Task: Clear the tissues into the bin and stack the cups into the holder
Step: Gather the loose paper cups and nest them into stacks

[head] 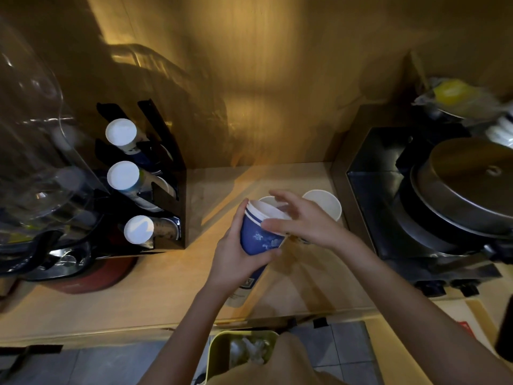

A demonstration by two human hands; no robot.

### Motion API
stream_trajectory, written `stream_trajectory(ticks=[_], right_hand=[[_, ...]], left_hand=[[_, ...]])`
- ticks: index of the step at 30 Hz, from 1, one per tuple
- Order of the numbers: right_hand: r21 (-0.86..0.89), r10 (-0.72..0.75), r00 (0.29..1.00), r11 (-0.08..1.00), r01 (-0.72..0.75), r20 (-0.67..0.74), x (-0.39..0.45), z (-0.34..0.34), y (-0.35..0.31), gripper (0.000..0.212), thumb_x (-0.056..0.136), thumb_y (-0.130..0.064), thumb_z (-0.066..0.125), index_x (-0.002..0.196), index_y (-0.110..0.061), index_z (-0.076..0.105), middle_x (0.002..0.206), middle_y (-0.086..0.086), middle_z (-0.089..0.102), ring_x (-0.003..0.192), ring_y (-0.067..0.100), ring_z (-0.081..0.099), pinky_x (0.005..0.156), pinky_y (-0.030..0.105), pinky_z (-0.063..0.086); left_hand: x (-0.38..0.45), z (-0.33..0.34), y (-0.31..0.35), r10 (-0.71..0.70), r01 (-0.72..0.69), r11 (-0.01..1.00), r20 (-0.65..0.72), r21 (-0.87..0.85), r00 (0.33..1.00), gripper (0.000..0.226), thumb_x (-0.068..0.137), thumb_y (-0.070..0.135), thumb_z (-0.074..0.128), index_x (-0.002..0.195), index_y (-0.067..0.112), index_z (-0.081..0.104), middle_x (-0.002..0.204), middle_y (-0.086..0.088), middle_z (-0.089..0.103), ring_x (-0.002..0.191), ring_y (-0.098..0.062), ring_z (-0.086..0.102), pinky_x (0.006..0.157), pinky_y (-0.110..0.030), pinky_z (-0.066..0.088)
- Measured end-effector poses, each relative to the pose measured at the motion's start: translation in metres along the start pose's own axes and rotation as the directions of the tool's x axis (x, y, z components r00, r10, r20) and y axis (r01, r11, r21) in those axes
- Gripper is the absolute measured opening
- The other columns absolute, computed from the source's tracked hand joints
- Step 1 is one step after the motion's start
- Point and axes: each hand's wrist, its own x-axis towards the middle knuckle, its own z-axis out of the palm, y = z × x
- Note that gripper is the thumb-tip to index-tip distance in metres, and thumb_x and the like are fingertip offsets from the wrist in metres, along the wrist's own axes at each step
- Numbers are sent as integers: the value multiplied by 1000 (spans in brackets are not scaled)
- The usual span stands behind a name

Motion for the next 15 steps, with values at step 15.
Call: stream_trajectory(ticks=[15], right_hand=[[374, 82, 990, 927, -32, -119, -20, 12, 17, 56, 72, -28, 76, 122, -27, 51, 104, -2, 60, 98, 6, 60, 69, 12, 51]], left_hand=[[-11, 13, 11, 15, -18, 997, 43, 75, 999, 102, 65, 34, 81, 143, 39, 15, 118, 14, 50, 99, -5, 58, 82, -20, 50]])
